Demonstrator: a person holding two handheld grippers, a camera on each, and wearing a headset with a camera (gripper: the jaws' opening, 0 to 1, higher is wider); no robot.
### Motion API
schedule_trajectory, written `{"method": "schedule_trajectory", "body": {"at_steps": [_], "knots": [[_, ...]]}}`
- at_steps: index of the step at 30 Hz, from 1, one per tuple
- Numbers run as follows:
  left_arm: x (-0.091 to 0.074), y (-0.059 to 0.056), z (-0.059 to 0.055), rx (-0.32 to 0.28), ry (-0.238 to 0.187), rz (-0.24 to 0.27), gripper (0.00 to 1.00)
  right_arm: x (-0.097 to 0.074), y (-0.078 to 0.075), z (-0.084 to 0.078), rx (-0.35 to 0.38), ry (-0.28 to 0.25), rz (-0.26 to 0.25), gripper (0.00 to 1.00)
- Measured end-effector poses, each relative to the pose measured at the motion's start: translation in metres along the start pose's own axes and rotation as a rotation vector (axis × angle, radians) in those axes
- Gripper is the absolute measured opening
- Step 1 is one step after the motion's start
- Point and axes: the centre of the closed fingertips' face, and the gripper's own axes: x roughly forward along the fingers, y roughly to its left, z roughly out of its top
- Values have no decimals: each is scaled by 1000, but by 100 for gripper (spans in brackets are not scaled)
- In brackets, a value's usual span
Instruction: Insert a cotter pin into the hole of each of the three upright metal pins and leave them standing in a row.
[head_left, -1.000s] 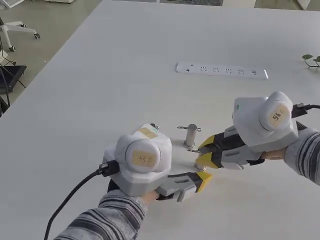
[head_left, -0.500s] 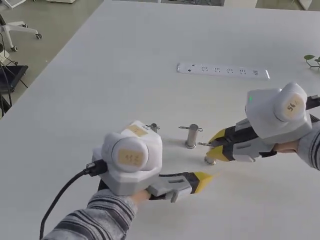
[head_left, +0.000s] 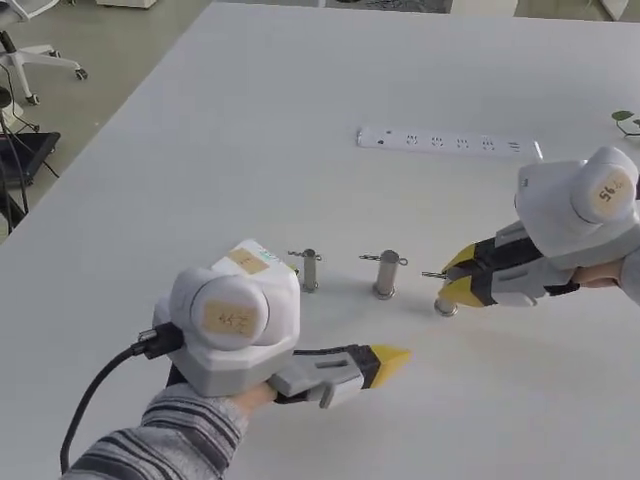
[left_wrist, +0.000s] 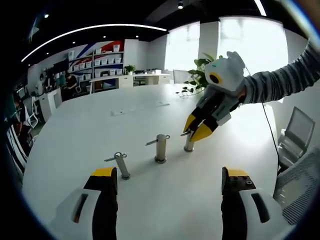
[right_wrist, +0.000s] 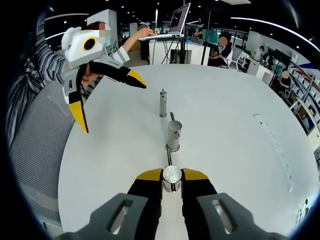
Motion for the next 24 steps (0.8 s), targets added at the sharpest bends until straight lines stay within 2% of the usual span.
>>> {"method": "schedule_trajectory", "body": {"at_steps": [13, 19, 24], "knots": [[-11, 7, 3, 3, -10, 11, 89, 1, -13, -9, -13, 33, 9, 8], [-12, 12, 1, -4, -7, 22, 89, 0, -18, -10, 1, 19, 18, 8], [-13, 14, 1, -12, -7, 28, 89, -2, -20, -12, 15, 6, 52, 9]]}}
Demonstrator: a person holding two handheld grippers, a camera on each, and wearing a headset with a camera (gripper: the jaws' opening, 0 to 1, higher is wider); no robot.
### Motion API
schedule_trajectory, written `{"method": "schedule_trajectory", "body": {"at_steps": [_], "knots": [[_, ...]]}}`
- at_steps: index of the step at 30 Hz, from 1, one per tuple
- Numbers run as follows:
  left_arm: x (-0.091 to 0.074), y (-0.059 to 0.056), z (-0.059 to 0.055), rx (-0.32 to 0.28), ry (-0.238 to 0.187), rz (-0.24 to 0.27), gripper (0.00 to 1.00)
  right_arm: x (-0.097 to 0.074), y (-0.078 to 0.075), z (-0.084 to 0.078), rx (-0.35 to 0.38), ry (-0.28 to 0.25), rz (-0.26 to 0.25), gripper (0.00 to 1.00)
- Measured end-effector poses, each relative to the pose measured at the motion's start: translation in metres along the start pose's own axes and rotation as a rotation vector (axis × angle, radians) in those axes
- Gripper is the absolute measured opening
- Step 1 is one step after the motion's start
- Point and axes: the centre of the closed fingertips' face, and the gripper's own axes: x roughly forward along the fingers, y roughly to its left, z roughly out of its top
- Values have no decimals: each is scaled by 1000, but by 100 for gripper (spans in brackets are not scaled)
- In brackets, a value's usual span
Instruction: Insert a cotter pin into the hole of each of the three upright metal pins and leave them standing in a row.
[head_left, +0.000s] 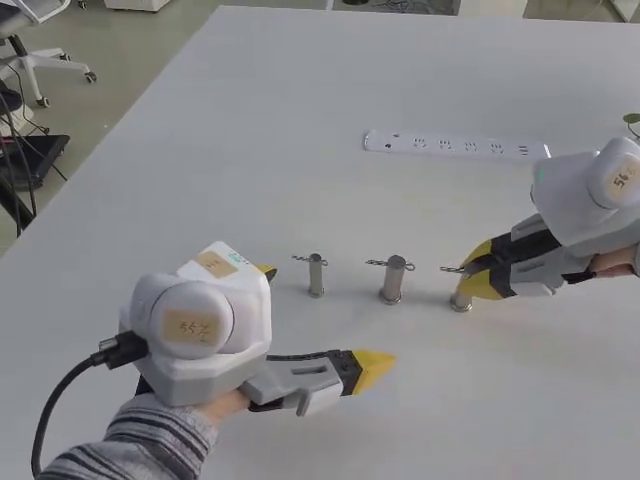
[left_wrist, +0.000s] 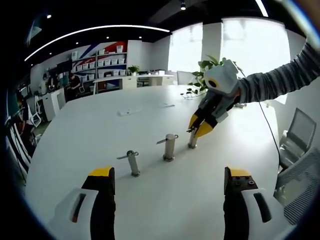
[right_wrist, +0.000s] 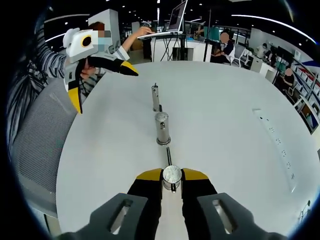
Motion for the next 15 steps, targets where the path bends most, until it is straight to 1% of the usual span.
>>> {"method": "schedule_trajectory", "body": {"at_steps": [5, 11, 15], "knots": [[-1, 3, -3, -5, 6, 6, 89, 0, 0, 0, 3, -7, 6, 9], [-4, 9, -8, -25, 12, 14, 89, 1, 0, 0, 6, -17, 26, 9], [-5, 11, -9, -26, 14, 15, 89, 1, 1, 0, 8, -23, 31, 9]]}}
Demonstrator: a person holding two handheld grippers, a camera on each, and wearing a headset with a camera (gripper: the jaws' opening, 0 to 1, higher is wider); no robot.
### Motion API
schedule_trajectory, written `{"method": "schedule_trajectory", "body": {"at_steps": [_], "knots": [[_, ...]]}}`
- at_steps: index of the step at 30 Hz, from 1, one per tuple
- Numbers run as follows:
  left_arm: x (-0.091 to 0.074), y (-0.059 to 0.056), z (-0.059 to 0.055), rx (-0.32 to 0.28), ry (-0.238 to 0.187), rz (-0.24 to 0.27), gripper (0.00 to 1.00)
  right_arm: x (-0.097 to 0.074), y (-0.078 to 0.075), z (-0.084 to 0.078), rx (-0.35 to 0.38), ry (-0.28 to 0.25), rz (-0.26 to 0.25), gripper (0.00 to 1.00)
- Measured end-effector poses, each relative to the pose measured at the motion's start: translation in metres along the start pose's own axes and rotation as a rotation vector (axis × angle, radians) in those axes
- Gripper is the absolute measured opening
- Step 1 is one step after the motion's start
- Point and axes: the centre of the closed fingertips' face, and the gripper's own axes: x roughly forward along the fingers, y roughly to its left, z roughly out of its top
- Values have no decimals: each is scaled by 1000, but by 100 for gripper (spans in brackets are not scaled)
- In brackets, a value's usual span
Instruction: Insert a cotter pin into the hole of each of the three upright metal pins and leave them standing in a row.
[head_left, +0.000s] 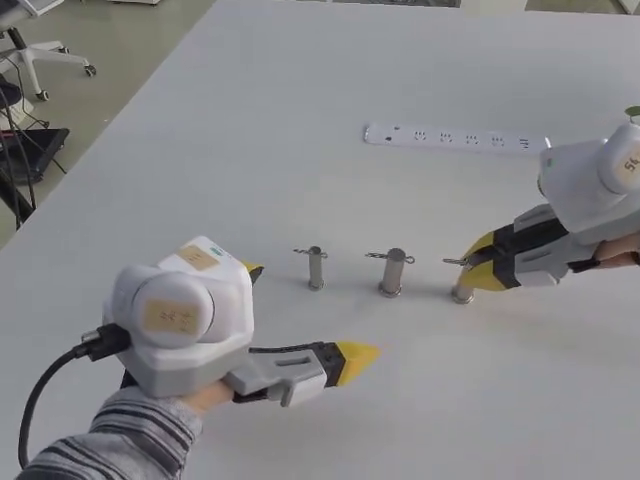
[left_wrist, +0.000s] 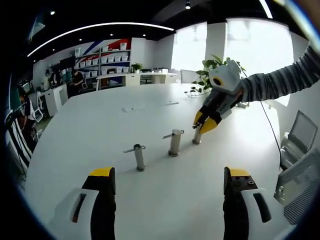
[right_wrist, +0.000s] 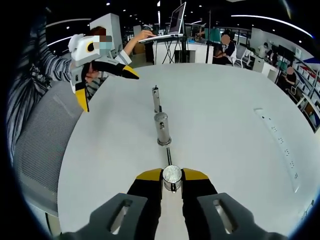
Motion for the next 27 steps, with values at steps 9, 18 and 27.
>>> {"method": "schedule_trajectory", "body": {"at_steps": [9, 18, 27], "knots": [[0, 4, 2, -6, -1, -4, 89, -3, -1, 2, 12, -8, -45, 20], [-1, 7, 8, -19, -10, -18, 89, -24, 5, 4, 92, -56, -151, 27], [-3, 15, 14, -52, -21, -9, 89, -49, 17, 7, 296, -152, -295, 44]]}}
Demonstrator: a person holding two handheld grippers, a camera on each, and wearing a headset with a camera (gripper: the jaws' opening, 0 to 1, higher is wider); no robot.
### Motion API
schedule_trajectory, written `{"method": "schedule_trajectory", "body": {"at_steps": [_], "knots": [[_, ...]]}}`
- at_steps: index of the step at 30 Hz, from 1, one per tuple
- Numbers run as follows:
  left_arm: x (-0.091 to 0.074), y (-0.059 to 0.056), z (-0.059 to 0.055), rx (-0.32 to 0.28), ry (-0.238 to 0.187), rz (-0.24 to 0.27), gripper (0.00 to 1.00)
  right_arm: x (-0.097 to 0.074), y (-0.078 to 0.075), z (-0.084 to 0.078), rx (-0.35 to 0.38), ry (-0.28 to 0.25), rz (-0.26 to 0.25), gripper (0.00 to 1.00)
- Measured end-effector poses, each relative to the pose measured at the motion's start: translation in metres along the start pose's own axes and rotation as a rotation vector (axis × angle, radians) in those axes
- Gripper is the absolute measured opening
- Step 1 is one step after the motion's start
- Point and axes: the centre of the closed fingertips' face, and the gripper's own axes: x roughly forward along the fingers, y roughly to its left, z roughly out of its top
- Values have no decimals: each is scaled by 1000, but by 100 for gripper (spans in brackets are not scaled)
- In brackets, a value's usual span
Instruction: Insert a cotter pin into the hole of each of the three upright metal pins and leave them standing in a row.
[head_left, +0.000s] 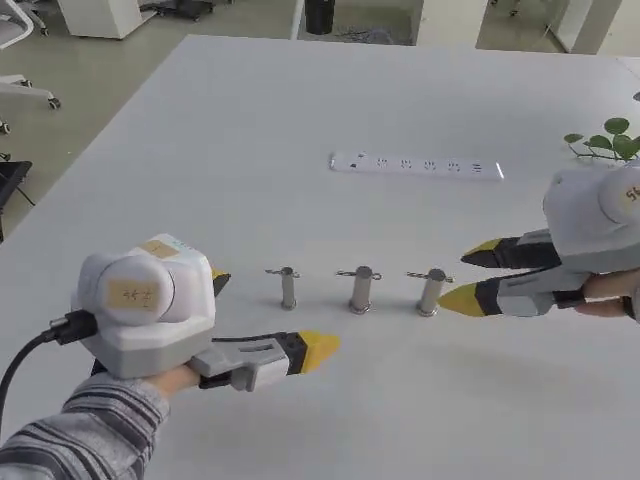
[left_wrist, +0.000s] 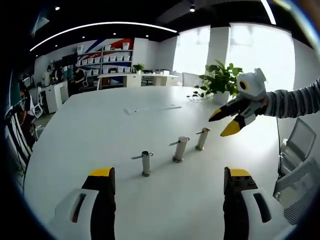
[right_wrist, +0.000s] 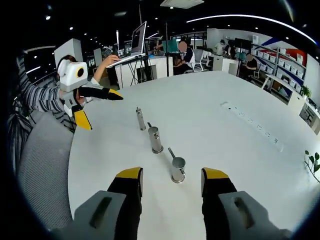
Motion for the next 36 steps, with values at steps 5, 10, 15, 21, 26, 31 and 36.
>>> {"method": "schedule_trajectory", "body": {"at_steps": [5, 10, 15, 21, 26, 31, 36], "knots": [[-2, 1, 3, 1, -2, 13, 89, -9, 7, 0, 52, -18, -56, 53], [-4, -1, 4, -23, 9, 12, 92, -13, 19, 6, 82, -64, -105, 60], [-10, -6, 9, -29, -14, 14, 95, -13, 30, 6, 122, -100, -150, 66], [-12, -1, 7, -34, -2, 37, 99, -16, 32, 8, 195, -156, -191, 73], [-12, -3, 6, -35, 6, 38, 99, -19, 32, 6, 226, -181, -226, 75], [-12, -5, 9, -30, -1, 39, 99, -20, 33, 3, 270, -198, -239, 81], [-11, -5, 7, -26, 5, 40, 99, -22, 33, 0, 305, -213, -257, 85]]}}
